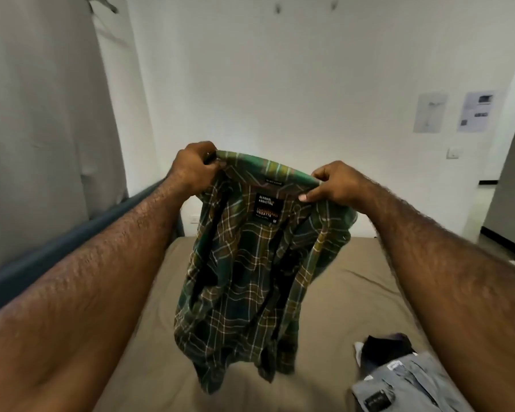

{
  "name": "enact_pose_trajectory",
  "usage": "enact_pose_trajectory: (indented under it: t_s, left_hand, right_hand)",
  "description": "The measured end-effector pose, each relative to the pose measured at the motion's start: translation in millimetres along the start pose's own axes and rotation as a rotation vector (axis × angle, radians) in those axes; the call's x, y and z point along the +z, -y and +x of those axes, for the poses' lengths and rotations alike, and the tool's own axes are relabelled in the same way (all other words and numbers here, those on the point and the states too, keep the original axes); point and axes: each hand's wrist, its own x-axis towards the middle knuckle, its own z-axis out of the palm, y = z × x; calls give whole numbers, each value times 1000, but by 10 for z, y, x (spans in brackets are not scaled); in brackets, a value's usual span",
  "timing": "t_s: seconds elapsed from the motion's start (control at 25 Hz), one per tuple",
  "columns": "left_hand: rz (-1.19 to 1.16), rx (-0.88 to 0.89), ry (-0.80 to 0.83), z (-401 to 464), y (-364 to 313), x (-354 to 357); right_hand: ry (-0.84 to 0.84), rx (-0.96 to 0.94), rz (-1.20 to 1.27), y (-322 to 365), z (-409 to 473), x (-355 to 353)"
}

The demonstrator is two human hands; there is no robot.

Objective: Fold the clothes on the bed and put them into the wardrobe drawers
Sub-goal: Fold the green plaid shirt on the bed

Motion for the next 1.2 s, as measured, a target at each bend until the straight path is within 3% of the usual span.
enact_pose_trajectory:
  t_s: [0.08,0.16,0.2,0.28,0.32,0.36,0.4,0.44,0.48,0.56,0.6,0.64,0.72,0.88,1.0,1.08,1.2]
  left_hand:
    - [283,-30,225,-76,-130,-201]
    - [395,-45,166,-157,-255,-383]
    - [380,-55,10,-212,-312,-444]
    - [269,27,-517,-385,-416,-417]
    - [241,112,-642,-435,-383,-359]
    - [332,199,-568,-547,-305,-221]
    - [515,238,-287,-629,-155,-72]
    - [647,117,71,-764,31,-7]
    - [591,-17,184,-799,172,32]
    - [125,-213,-85,-704,324,-47]
    - [-37,-225,-209,-704,315,-80]
    - [-153,-254,-244,-654,300,-132]
    - [-444,-408,-181,-672,374,-142]
    - [-472,-681,-29,-974,739,120]
    - [-676,-818,50,-1285,690,512]
    - [-829,-906,83,-1450,582,599]
    - [-936,-1003,107,-1685,589,644]
  right_hand:
    - [200,43,-210,38,-46,-125]
    - [28,29,-294,137,-66,-214]
    - [-210,-4,-293,185,-92,-215]
    - [-726,-155,-230,265,-180,-76]
    - [-781,-214,-232,252,-207,28]
    - [-662,-236,-323,165,-247,173]
    - [-373,-199,-503,77,-305,308]
    - [-86,-101,-626,-21,-398,385]
    - [-25,-36,-632,-74,-413,360]
    - [-336,-52,-414,-22,-327,199]
    - [-459,-64,-331,21,-277,151]
    - [-475,-48,-268,83,-213,83]
    - [-290,88,-158,-21,-238,78]
    - [78,334,-75,-496,-615,304]
    - [301,342,480,-679,-877,556]
    - [323,346,689,-789,-1013,693]
    - [95,436,649,-1002,-1196,1036]
